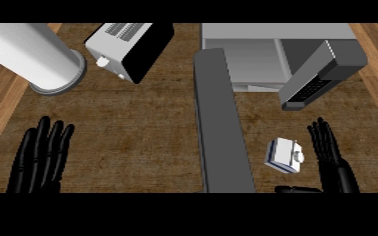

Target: Pick up the milk, place it into the microwave and close the microwave

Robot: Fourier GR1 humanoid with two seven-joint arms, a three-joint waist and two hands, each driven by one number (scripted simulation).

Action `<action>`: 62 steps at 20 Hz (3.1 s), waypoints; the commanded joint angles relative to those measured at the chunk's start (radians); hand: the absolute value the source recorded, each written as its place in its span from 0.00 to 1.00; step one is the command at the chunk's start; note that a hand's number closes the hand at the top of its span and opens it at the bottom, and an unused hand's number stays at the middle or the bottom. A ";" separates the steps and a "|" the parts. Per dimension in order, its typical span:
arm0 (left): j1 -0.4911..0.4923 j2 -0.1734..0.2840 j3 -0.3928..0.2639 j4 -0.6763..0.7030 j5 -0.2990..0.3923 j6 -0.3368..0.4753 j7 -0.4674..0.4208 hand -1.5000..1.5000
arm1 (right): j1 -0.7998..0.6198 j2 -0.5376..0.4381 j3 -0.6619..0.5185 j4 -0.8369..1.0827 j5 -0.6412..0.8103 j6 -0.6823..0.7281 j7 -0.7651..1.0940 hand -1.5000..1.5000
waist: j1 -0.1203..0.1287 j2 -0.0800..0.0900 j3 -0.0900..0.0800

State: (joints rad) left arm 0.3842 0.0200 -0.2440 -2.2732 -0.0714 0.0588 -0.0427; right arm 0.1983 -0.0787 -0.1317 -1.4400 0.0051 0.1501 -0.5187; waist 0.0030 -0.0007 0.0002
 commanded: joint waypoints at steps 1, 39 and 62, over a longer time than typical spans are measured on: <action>0.047 0.011 0.008 -0.015 0.030 -0.015 -0.028 0.00 | -0.061 -0.040 -0.064 0.182 -0.026 0.037 -0.096 0.00 | 0.003 0.000 0.000; 0.111 0.036 -0.020 -0.013 0.023 0.013 -0.054 0.00 | -0.369 -0.053 0.035 0.789 0.084 0.150 -0.641 1.00 | 0.003 -0.003 0.000; 0.159 0.070 0.089 -0.051 0.117 -0.033 -0.062 0.00 | -0.531 0.074 0.095 0.484 0.131 -0.267 -0.160 1.00 | 0.010 0.000 -0.001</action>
State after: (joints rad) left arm 0.5085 0.0717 -0.1909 -2.3136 0.0138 0.0515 -0.0778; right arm -0.2505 -0.0256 -0.0380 -0.9683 0.0966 -0.0225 -0.7599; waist 0.0084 -0.0012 -0.0004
